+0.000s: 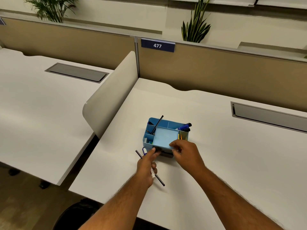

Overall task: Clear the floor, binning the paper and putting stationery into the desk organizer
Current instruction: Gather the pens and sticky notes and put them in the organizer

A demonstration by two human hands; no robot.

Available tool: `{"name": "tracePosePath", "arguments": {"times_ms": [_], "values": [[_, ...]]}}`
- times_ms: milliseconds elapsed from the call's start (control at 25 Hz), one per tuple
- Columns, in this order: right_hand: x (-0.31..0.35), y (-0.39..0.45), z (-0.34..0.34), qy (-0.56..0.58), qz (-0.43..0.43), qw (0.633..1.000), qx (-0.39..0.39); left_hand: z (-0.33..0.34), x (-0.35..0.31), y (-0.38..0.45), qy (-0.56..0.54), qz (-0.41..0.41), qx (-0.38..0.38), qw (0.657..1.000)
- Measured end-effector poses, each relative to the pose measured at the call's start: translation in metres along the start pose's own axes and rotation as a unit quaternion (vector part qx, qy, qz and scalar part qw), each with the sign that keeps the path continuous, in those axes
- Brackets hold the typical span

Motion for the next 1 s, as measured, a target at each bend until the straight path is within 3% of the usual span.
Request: {"name": "tracePosePath", "arguments": {"times_ms": [200, 360, 520, 680, 760, 880, 1000], "values": [[0.0, 0.001, -0.003, 0.011, 0.01, 1.0, 0.01, -0.002, -0.001, -0.008, 0.026, 0.021, -0.002, 0.999], [0.019, 0.003, -0.004, 0.035, -0.002, 0.999, 0.004, 0.001, -0.017, -0.021, 0.114, 0.115, 0.024, 0.986], [0.036, 0.004, 0.013, 0.134, 0.054, 0.987, 0.075, 0.025, -0.026, -0.04, 0.253, 0.155, 0.069, 0.952], [0.033, 0.011, 0.003, 0.262, 0.102, 0.958, 0.065, 0.045, -0.045, -0.058, 0.3, 0.2, 0.128, 0.924], [0.029, 0.018, -0.016, 0.311, 0.097, 0.945, 0.028, 0.047, -0.057, -0.067, 0.303, 0.227, 0.138, 0.915], [-0.001, 0.036, -0.065, 0.37, 0.123, 0.912, -0.127, 0.025, -0.072, -0.056, 0.262, 0.192, 0.029, 0.945], [-0.028, 0.049, -0.108, 0.279, 0.12, 0.918, -0.256, 0.006, -0.073, -0.047, 0.183, 0.126, -0.011, 0.975]]}}
Point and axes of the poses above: each hand's wrist, its own y-axis towards the middle knuckle, its own z-axis out of the palm, x = y × z, the point moved 9 cm from there along y, towards the middle knuckle, and after that the axes turned 3 degrees about -x, right-handed, at the moved point
